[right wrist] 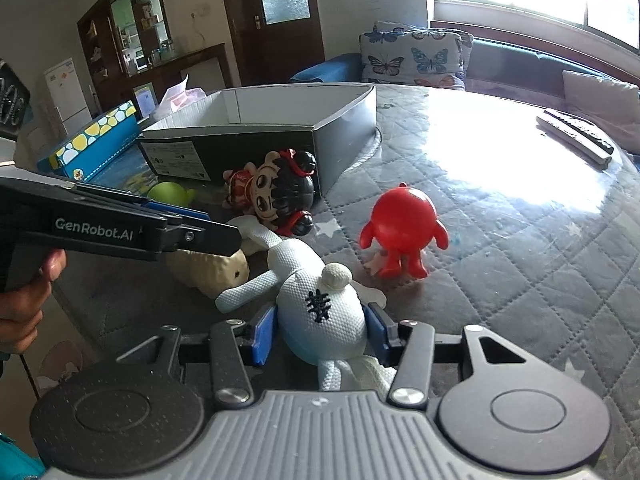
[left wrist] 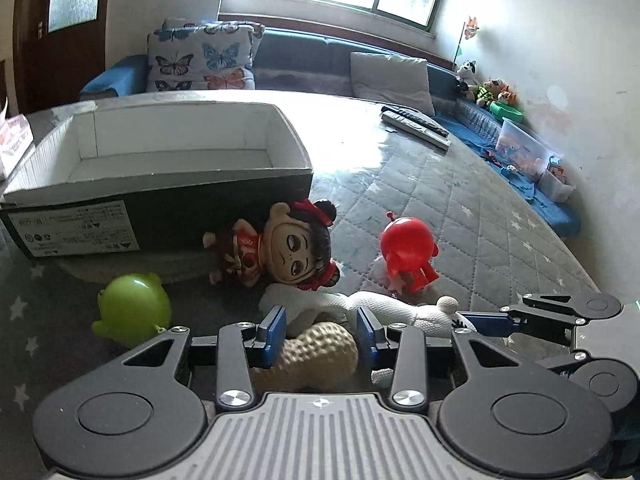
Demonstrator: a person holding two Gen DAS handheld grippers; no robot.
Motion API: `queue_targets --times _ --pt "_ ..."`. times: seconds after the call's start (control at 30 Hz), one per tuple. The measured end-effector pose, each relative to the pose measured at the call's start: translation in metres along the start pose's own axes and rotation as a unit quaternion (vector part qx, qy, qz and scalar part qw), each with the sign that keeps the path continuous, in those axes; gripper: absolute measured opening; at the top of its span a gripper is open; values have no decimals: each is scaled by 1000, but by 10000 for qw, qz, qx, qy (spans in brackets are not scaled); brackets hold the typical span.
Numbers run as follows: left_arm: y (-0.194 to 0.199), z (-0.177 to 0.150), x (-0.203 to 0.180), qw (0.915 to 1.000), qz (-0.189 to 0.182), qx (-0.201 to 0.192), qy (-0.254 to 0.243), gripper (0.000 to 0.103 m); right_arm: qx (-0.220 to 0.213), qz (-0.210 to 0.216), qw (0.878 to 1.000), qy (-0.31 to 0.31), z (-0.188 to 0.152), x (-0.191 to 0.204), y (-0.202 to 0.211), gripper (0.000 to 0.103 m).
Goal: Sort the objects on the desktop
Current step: 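Close both grippers on the white bunny plush, then lift the bunny with both grippers and carry it over the white box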
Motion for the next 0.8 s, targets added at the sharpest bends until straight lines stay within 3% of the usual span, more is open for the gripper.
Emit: queue_targets --times 0.17,0.43,0.7,0.8 --pt "-2 3 2 9997 -220 51 68 41 -73 120 9999 -60 2 -2 2 45" --pt "-6 13 -11 9992 -381 132 -67 41 -43 -67 9998 -207 -6 -14 5 46" --pt "9 16 8 9995 -302 -36 127 41 -110 -261 9994 -207 -5 -20 10 49" --pt "11 15 8 9985 -520 39 181 41 -115 -275 9994 -184 -5 -19 10 50"
Point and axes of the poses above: each gripper's, at about its wrist camera, not at the fingertips, and y roughly against the way its jaws point, x to its left, z to its top, the point moved 4 cm from there along -y, roughly the way its jaws point, and after that the axes turned 13 degrees about x, right-handed, at the moved point
